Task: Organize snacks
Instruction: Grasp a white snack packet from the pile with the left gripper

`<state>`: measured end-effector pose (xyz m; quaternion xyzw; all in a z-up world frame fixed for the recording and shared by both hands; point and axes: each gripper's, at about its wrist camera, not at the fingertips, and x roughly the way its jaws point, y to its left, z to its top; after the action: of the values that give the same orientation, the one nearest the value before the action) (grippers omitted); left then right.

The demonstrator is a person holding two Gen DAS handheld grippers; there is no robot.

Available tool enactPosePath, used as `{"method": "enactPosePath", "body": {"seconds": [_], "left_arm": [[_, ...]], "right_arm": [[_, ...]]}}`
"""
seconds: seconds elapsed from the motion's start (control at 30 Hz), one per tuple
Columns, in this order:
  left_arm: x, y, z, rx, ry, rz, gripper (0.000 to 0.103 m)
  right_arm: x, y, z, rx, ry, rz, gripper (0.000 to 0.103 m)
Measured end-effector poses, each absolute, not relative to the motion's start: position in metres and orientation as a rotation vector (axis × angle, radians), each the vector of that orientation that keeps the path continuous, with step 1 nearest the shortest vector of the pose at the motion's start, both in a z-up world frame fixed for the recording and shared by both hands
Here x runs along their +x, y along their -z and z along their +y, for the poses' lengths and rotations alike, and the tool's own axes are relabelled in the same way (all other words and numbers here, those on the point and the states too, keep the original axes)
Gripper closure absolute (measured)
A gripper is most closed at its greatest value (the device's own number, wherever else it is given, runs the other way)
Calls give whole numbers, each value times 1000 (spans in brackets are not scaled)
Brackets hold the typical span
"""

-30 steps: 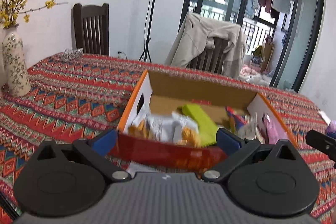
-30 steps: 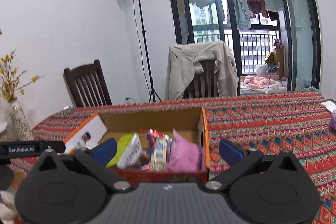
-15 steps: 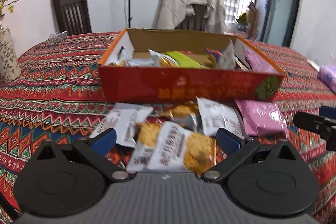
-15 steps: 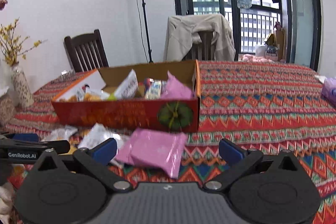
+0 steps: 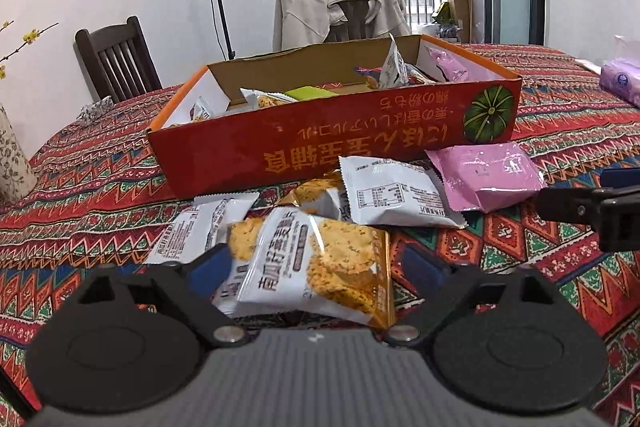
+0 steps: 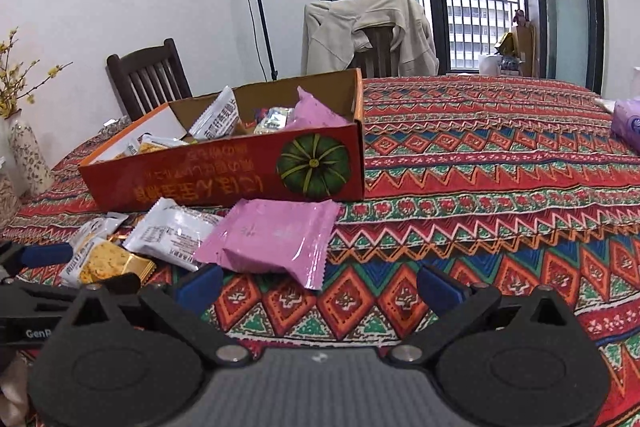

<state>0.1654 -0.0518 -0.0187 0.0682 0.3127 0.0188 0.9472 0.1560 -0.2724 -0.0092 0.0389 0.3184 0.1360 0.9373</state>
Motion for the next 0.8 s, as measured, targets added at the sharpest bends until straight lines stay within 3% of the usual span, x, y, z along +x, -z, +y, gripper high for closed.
{"method": "enactPosePath", "body": {"seconds": [0.07,0.2,0.27,0.37,0.8], "left_arm": [[166,22,-54,154,-38,644,25],[164,24,-59,184,-32,629,33],[162,23,-61,190,-32,622,45],[161,24,-60,188,-48,611,53],[151,15,-57,173,-78,515,54]], "right_arm": [[156,10,-271,74,-282,649,0],[154,11,-268,68,-292,643,0],[153,11,-268,69,-294,642,0],[153,12,-269,74,-292,642,0],[151,12,-270,84,-285,640,0]]}}
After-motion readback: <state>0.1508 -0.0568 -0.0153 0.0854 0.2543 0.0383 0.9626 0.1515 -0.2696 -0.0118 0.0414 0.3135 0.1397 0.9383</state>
